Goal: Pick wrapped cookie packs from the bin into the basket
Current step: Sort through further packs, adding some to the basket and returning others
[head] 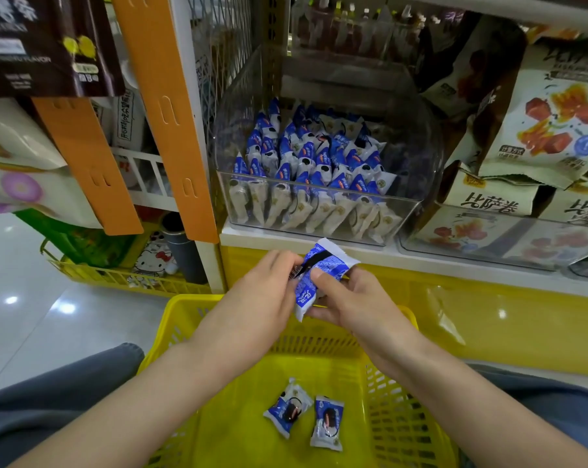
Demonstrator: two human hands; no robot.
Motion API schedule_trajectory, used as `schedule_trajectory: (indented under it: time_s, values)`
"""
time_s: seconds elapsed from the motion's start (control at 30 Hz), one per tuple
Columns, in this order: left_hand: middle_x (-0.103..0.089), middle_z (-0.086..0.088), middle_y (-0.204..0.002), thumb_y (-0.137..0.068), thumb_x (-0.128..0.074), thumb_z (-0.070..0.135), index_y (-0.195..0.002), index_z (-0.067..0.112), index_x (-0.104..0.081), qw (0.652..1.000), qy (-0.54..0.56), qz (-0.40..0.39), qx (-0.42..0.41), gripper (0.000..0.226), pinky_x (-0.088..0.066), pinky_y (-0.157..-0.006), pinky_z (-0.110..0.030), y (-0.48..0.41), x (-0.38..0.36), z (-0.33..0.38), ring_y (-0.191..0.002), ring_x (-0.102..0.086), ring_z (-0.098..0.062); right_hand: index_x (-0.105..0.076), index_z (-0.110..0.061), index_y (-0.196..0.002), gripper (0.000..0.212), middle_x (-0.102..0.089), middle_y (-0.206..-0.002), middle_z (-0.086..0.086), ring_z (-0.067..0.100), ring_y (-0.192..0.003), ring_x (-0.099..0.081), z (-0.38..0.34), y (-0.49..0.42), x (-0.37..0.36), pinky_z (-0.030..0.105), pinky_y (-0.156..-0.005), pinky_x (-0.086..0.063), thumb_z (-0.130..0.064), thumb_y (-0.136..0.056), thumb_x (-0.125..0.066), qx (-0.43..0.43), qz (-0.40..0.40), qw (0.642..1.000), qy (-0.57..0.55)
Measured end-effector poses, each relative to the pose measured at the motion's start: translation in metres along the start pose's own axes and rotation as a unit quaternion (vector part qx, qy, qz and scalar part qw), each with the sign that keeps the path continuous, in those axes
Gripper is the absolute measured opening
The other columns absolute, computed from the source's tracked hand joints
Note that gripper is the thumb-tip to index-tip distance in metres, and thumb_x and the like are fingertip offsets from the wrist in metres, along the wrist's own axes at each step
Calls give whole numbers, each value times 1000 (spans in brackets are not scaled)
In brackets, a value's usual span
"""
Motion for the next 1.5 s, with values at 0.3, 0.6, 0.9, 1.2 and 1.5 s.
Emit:
schedule_trajectory:
  time_s: [0.3,0.6,0.9,1.2,1.5]
  values:
    - [-58,1,-113,-97,-33,28,-118,20,-43,994,-111,15,14,24,-47,-70,-37,-6,14,-4,-94,-59,-22,-51,-6,-115,23,-68,-96,11,10,-72,-69,-4,-12,-16,21,-61,-56,-16,-94,-51,2,-18,998,57]
    - [-64,-6,-94,-97,-39,21,-110,17,-50,996,-45,57,43,18,-39,-62,-31,-11,28,-20,-79,-57,-23,-43,-7,-118,31,-62,-105,9,7,-73,-67,-11,-22,-32,27,-67,-58,-17,-91,-54,48,-6,990,133]
    - [-42,8,-57,-97,-39,23,-81,23,-42,993,-3,107,58,16,-27,-47,-25,-6,36,-33,-48,-40,-10,-49,-9,-114,29,-63,-109,9,13,-89,-64,-6,-29,-34,20,-69,-55,-13,-87,-59,67,-42,987,137]
    - [-68,-6,-98,-98,-33,38,-105,18,-63,913,338,21,228,37,-53,-85,-40,1,21,-52,-93,-65,-21,-38,-28,-97,41,-58,-97,-7,-12,-70,-62,-8,-44,-37,8,-56,-47,-15,-77,-71,113,-26,981,157]
    - [-65,-15,-99,-95,-48,14,-101,9,-58,922,308,70,226,13,-55,-80,-43,5,26,-52,-86,-66,-23,-46,-29,-94,48,-62,-83,-13,-4,-72,-60,-8,-40,-43,16,-63,-49,-42,-61,-78,158,-23,939,304]
Point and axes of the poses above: each hand's wrist, its own y-axis away from the middle knuckle, its own x-axis out of the back of the hand, z = x × y, the point moved 7 cm from there along -y, towards the middle knuckle
